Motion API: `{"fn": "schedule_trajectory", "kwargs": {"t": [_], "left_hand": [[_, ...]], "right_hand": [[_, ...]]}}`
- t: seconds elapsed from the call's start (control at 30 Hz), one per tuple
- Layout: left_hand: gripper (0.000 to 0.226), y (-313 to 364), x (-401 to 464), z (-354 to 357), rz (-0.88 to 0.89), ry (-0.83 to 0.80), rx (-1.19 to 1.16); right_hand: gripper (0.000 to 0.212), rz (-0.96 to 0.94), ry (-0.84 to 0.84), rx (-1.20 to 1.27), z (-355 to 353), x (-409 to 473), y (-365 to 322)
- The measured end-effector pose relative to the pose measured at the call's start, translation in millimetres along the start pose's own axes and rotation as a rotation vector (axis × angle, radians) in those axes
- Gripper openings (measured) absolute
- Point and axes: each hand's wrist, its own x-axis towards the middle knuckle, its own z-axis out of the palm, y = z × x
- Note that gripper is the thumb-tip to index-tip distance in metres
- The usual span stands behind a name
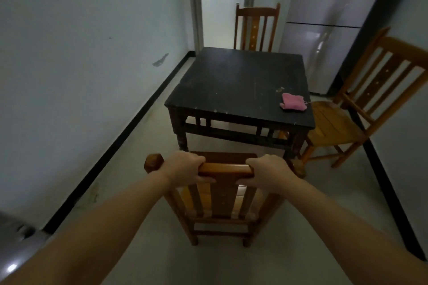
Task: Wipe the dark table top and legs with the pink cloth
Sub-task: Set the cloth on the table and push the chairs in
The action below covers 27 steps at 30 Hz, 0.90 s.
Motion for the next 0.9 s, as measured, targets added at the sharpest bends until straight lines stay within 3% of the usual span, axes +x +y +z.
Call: {"fn": "schedule_trajectory", "kwargs": {"t": [0.57, 0.9], "left_hand": [[0.043, -102.0, 116.2, -2.9, 0.09, 0.051, 0.043], [0.045, -150.2, 186.6, -6.8, 0.095, 0.071, 0.093]], "right_hand": [[0.046, 0.067, 0.078, -0.032, -18.0, 125.2, 34.5], [0.039, 0.069, 0.073, -0.011, -38.1, 193.4, 62.0]]}}
